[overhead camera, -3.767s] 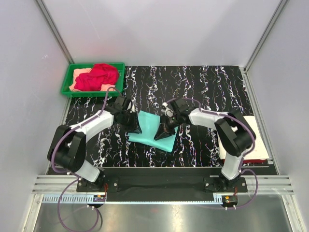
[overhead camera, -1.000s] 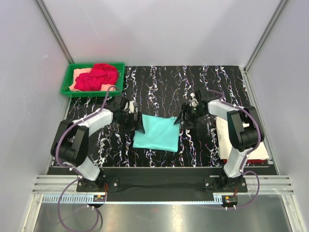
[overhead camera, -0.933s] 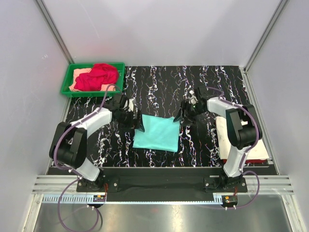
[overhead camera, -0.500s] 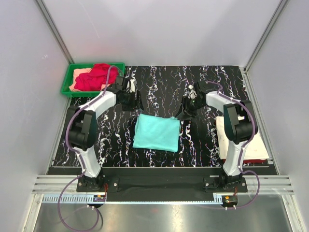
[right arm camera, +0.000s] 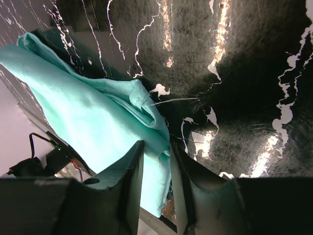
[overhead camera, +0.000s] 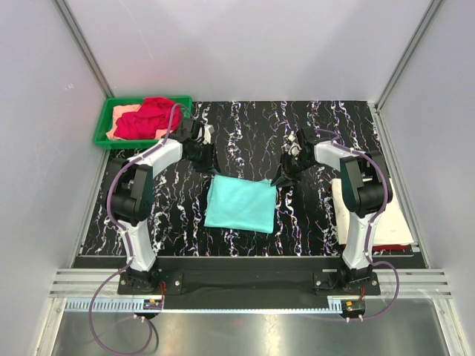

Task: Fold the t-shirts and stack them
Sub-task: Fold the tshirt

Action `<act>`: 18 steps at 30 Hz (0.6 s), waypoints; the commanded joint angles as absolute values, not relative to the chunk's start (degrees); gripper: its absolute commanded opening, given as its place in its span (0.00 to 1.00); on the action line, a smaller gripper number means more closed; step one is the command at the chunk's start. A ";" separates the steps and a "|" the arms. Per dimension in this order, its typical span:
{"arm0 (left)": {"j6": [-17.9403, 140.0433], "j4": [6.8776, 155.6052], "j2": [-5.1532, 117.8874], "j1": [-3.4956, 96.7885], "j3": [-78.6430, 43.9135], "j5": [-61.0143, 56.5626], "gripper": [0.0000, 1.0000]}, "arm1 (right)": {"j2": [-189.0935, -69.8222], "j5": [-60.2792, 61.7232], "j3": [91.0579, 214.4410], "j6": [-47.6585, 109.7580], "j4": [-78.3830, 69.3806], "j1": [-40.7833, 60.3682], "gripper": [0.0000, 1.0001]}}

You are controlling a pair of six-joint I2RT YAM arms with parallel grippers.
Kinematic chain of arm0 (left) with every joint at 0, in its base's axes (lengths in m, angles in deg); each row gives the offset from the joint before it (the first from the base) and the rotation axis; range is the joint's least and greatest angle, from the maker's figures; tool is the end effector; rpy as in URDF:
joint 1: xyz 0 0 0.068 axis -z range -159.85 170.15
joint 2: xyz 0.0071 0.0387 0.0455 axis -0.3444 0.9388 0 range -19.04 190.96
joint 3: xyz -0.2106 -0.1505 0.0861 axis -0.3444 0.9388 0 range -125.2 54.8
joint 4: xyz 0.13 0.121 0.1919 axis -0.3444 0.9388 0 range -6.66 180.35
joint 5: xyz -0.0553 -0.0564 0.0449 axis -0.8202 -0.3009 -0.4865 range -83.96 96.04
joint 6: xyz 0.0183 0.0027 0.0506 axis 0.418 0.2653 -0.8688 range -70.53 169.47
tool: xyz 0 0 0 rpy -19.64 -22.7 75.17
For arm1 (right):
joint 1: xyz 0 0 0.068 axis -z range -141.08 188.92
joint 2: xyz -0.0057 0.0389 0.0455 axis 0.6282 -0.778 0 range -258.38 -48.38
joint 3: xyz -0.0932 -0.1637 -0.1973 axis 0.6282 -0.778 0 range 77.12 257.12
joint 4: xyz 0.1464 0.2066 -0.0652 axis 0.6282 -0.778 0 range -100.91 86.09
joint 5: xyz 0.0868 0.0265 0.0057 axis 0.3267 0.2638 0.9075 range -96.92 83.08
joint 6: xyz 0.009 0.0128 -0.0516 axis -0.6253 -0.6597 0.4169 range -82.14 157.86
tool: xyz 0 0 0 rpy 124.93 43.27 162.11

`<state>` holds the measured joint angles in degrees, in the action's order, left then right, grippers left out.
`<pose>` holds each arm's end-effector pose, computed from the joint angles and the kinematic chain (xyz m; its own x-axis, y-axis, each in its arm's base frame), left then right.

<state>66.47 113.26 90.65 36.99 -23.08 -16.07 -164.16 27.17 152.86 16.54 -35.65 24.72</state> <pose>0.3784 -0.1286 0.1898 -0.9344 0.0000 -0.3562 0.1736 0.8732 -0.4554 0.3765 0.1157 0.1412 -0.9935 0.0593 -0.0977 -0.0126 0.7926 0.6096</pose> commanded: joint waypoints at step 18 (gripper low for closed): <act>69.07 112.52 91.18 38.78 -24.74 -17.35 0.16 | -163.51 29.20 157.62 15.98 -36.69 24.94 0.14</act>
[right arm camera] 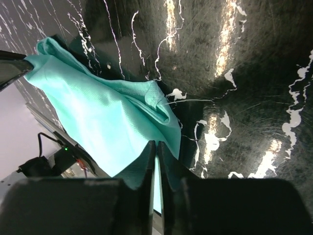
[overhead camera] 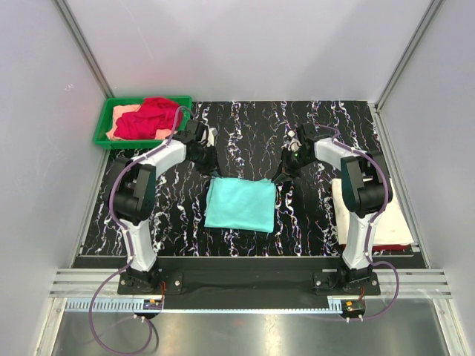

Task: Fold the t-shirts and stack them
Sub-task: Fold the tshirt

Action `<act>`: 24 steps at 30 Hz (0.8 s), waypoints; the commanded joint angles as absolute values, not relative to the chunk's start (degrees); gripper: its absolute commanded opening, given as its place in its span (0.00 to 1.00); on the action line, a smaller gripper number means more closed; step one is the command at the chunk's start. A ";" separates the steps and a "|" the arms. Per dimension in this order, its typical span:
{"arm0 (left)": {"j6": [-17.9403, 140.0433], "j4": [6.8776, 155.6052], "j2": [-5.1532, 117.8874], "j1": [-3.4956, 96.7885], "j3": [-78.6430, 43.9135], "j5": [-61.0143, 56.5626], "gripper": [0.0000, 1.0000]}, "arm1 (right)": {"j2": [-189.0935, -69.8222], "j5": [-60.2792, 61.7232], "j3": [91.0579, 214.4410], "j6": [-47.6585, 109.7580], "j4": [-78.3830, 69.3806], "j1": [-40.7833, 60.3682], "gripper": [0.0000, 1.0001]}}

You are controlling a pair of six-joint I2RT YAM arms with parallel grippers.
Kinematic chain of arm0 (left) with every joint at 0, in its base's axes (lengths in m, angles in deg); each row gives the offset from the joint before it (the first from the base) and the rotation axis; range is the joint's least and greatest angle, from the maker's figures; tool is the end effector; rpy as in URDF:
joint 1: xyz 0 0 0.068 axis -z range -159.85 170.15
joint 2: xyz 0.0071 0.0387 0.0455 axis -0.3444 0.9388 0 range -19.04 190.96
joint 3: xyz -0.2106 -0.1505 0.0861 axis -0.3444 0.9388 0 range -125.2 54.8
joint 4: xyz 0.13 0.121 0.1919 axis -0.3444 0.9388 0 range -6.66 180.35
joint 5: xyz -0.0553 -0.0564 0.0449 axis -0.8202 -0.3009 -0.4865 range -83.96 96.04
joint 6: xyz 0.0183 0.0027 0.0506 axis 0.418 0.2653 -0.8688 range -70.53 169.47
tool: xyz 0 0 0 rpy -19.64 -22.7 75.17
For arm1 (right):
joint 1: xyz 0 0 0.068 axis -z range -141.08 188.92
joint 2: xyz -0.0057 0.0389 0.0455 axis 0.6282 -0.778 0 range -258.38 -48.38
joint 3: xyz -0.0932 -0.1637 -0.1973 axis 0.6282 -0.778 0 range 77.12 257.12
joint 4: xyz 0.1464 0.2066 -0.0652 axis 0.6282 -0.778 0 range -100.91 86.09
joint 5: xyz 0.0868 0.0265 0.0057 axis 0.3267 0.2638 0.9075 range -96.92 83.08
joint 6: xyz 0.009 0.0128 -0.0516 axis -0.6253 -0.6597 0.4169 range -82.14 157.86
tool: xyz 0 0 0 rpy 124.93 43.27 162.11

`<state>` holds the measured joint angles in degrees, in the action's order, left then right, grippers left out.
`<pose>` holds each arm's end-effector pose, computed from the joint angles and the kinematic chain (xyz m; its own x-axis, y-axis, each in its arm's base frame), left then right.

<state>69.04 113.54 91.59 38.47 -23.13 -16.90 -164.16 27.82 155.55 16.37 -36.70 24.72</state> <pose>0.3756 -0.1390 0.1838 -0.9496 -0.0104 -0.3132 0.1487 0.8648 -0.4795 0.3839 0.1180 0.1531 -0.9910 0.0599 -0.1197 -0.0281 0.7817 0.6231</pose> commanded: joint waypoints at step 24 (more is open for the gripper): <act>68.72 118.41 90.74 38.25 -25.61 2.59 0.15 | -168.96 24.47 164.03 18.52 -37.91 25.12 0.15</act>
